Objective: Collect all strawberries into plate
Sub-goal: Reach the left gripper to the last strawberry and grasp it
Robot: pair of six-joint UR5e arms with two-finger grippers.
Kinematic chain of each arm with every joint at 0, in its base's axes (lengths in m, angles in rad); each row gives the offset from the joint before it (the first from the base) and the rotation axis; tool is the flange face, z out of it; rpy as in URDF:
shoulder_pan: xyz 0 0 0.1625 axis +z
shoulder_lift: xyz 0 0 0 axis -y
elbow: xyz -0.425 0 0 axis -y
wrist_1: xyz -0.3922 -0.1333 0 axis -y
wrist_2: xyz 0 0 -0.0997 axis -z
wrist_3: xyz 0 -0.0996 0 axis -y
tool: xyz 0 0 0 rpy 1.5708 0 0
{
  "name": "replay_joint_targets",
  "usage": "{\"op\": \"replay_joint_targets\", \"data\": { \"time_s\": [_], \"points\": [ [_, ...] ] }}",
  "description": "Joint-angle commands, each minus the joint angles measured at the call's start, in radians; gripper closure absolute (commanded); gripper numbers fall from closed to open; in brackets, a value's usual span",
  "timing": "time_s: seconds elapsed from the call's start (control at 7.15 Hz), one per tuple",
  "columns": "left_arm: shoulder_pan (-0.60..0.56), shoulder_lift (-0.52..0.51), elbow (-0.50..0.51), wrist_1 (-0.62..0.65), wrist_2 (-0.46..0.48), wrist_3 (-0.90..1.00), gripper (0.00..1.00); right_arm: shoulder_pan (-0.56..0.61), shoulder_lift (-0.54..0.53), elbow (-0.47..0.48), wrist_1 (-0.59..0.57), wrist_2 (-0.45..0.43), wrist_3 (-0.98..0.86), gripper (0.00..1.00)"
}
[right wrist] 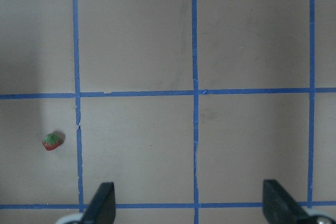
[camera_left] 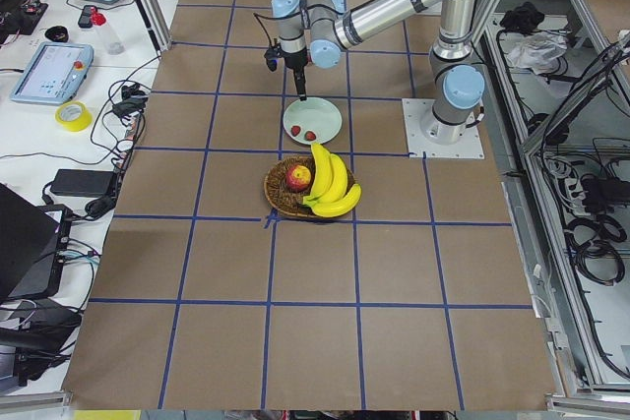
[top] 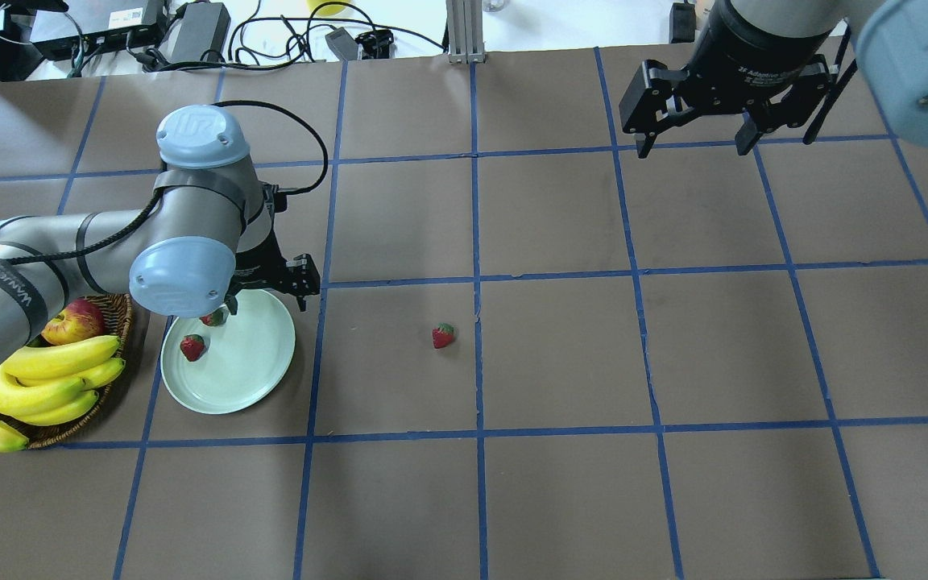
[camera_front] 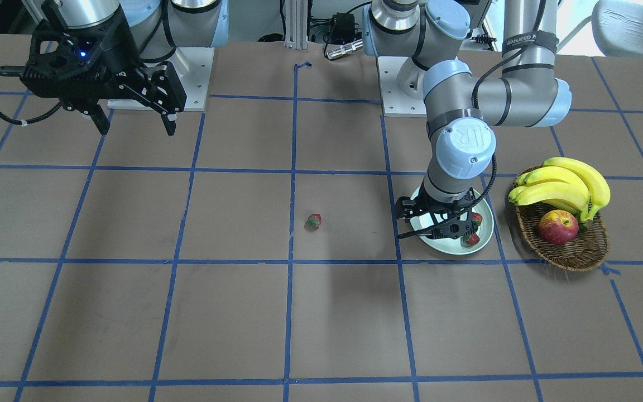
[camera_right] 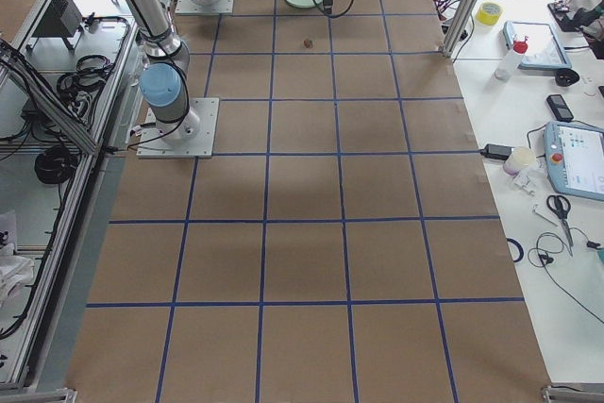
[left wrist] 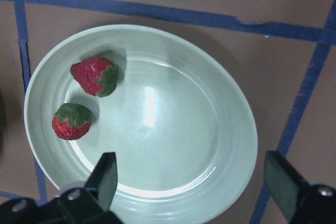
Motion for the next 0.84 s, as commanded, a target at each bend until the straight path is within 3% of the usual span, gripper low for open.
{"op": "replay_joint_targets", "data": {
  "time_s": [0.0, 0.14, 0.7],
  "points": [
    [-0.122, 0.002, 0.054, -0.003, -0.109, -0.114, 0.00, 0.001, 0.000, 0.000, 0.000, 0.000, -0.001, 0.00],
    [-0.184, -0.011, 0.064, 0.007, -0.186, -0.210, 0.00, -0.001, 0.000, 0.000, 0.000, 0.000, -0.001, 0.00],
    [-0.231, -0.067, 0.062, 0.103, -0.196, -0.224, 0.00, -0.001, 0.000, 0.000, 0.003, 0.000, -0.001, 0.00]
  ]
}}
